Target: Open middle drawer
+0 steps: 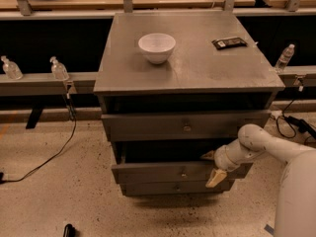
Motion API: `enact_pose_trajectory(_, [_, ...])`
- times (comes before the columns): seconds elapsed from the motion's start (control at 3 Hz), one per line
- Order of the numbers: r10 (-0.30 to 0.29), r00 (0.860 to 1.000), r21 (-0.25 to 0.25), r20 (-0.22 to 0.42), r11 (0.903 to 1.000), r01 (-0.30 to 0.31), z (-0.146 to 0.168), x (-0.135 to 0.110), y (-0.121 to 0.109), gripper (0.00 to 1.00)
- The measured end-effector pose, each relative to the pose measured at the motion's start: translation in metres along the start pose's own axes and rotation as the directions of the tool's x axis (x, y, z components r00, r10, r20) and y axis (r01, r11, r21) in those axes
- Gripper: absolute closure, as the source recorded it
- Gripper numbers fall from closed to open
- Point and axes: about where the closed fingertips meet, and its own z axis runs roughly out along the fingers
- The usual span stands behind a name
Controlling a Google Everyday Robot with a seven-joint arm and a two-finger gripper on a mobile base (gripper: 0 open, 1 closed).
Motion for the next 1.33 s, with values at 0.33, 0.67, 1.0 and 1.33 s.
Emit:
enact_pose_trajectory(0.33, [0.006, 1.0, -0.045, -0.009, 0.999, -0.006, -0.005, 0.001, 0.021, 0.34])
enact_pose_trajectory(0.67, [0.018, 1.0, -0.084, -0.016, 0.9963, -0.019, -0.011, 0.001, 0.044, 0.35])
enact_pose_trajectory(1.0, [0.037, 0.999, -0.111, -0.022, 0.993, -0.04, -0.019, 0.001, 0.065, 0.35])
enact_pose_trajectory(1.33, [0.066, 0.998, -0.125, -0.015, 0.9898, -0.068, -0.03, -0.001, 0.084, 0.36])
